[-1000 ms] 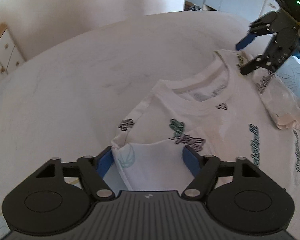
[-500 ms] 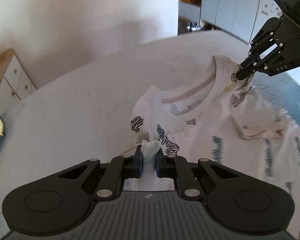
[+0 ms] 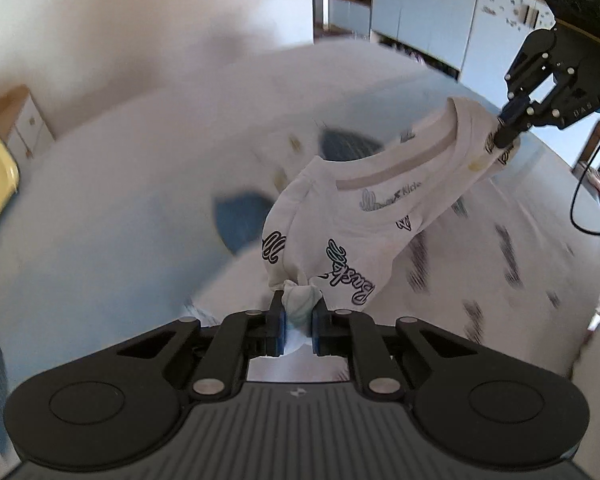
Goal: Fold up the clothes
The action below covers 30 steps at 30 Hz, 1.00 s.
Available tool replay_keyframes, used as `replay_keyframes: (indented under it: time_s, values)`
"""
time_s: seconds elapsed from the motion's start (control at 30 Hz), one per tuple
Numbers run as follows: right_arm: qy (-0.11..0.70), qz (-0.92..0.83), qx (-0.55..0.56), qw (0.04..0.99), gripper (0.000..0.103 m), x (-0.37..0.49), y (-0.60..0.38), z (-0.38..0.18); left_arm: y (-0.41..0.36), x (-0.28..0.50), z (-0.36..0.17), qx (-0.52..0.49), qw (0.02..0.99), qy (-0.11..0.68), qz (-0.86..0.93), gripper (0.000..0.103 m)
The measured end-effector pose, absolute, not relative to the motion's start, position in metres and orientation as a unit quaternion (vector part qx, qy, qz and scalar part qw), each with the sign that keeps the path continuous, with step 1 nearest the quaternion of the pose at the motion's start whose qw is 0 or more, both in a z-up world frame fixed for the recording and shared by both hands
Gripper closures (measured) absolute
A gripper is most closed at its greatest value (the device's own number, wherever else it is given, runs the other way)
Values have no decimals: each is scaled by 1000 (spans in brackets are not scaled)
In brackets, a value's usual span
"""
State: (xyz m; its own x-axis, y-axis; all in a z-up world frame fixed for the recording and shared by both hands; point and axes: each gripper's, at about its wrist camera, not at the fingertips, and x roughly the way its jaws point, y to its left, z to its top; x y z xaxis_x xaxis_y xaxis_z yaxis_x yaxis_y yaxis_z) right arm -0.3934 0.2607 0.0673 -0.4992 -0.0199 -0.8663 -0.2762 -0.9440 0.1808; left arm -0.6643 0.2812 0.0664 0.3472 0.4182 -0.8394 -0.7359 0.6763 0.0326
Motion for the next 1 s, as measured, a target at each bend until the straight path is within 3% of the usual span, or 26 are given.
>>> replay_keyframes:
  time_s: [0.23,0.5,0.6,0.77,0.83,0.97,1.0]
  values:
    - [162,826,-526,121,0,-390,251,25,274,-665,9,-187,786,479,344,92]
    - [146,840,-511,108,0,-389,219,67,270,-686,26,-162,816,468,298,92]
    - [155,829,-527,100,0,-393,203,55,262,-702,36,-155,826,467,275,92]
    - [167,811,-550,110,0,-398,197,30,261,-701,7,-149,823,494,237,91]
    - [168,811,-551,106,0,-397,197,33,264,-700,6,-153,825,497,224,86]
    - [163,814,-547,109,0,-394,198,47,258,-702,25,-135,834,497,199,33]
    - [162,816,-544,110,0,-395,199,50,254,-703,32,-126,837,496,194,29]
